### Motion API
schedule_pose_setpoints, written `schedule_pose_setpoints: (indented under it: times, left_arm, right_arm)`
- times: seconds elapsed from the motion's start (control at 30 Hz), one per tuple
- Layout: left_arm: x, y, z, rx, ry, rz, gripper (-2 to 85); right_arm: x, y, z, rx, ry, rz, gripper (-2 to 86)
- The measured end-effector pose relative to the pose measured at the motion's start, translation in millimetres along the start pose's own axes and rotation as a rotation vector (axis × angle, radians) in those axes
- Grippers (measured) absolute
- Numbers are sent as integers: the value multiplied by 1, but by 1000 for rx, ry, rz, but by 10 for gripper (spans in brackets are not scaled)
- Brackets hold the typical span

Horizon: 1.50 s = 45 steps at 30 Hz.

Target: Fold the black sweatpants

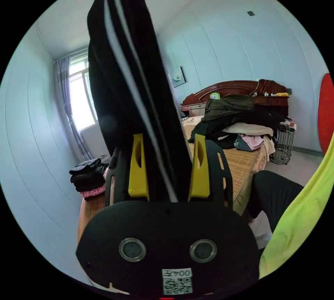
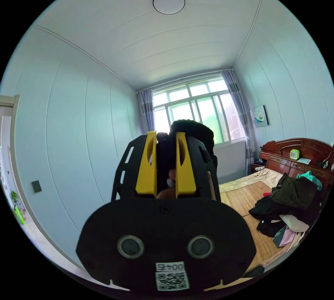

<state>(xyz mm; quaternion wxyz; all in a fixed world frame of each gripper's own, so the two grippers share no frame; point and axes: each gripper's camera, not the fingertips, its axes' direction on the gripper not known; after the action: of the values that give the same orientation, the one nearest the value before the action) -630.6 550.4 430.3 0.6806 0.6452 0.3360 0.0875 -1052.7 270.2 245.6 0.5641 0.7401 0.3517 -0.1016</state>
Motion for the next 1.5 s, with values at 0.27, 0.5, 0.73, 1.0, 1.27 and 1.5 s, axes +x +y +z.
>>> schedule_pose_setpoints:
  times: [0.27,0.5,0.73,1.0,1.27,1.5]
  left_arm:
    - [58,5,2,-70,-177,-161,209]
    - [85,1,67,-209,-457,-207,185]
    - [2,35,103,-274,-719,-395,59]
    - [-144,44,96,-373,-1077,-223,27]
    - [-168,62,177,-539,-1062,610,51]
    - [-18,187,314,-646,-399,1198,59]
  right_arm:
    - [-55,46,-27,-55,11,3,86]
    - [-84,77,-74,-85,-21,5,83]
    - [-66,79,-127,-110,-56,33,77]
    - [105,104,-54,-360,-219,284,73]
    - [358,312,-2,-560,-421,461,64]
    - [601,638,-105,-824,-219,718,64]
